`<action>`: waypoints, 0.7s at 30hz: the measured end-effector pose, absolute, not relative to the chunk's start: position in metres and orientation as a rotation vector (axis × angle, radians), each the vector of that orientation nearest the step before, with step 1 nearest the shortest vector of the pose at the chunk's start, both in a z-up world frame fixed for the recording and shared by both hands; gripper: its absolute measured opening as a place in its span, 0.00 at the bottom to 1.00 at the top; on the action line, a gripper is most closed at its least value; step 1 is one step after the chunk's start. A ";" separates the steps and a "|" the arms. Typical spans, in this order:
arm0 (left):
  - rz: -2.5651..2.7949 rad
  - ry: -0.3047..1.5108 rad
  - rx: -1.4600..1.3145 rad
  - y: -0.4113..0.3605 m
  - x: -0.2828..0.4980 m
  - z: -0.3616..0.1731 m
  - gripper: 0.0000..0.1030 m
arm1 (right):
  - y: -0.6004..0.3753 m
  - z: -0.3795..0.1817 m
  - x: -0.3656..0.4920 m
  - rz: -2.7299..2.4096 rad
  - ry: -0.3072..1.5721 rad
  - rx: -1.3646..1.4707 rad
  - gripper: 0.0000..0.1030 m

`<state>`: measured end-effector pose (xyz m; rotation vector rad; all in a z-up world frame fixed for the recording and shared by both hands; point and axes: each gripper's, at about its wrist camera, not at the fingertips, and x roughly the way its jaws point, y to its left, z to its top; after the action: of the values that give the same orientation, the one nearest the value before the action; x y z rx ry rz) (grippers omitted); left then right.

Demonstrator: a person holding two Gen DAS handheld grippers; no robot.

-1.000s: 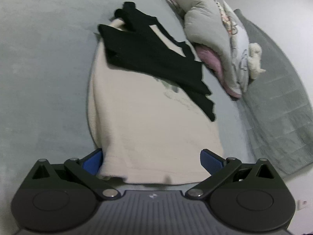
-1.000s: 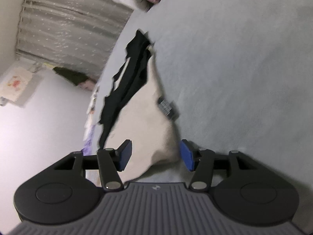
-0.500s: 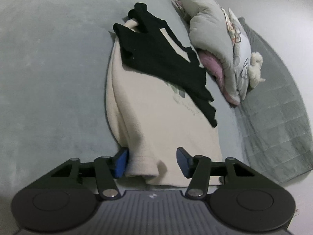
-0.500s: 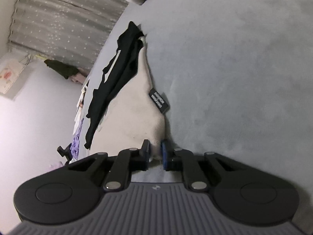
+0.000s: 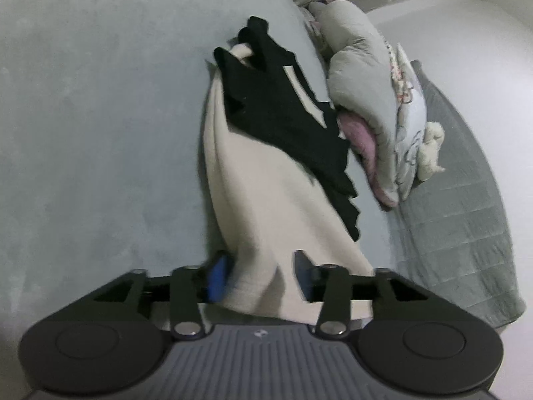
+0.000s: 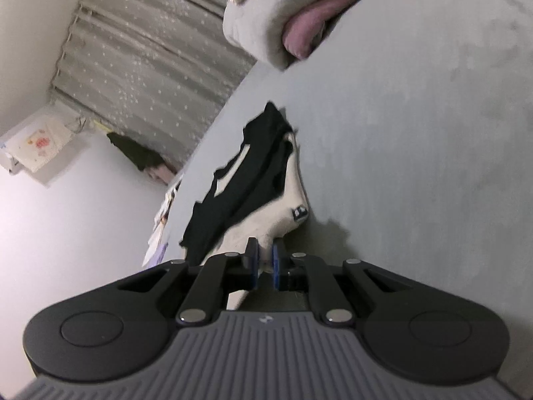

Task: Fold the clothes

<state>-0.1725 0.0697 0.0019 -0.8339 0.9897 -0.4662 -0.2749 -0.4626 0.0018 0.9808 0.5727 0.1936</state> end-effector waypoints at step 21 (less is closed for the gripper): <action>-0.411 1.008 -0.478 0.025 -0.174 0.019 0.45 | -0.468 0.003 -0.251 0.094 0.561 0.954 0.08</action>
<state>-0.1742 0.0253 0.0191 -0.4781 1.0078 -0.4108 -0.2508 -0.4684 0.0034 0.9543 0.5615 0.0945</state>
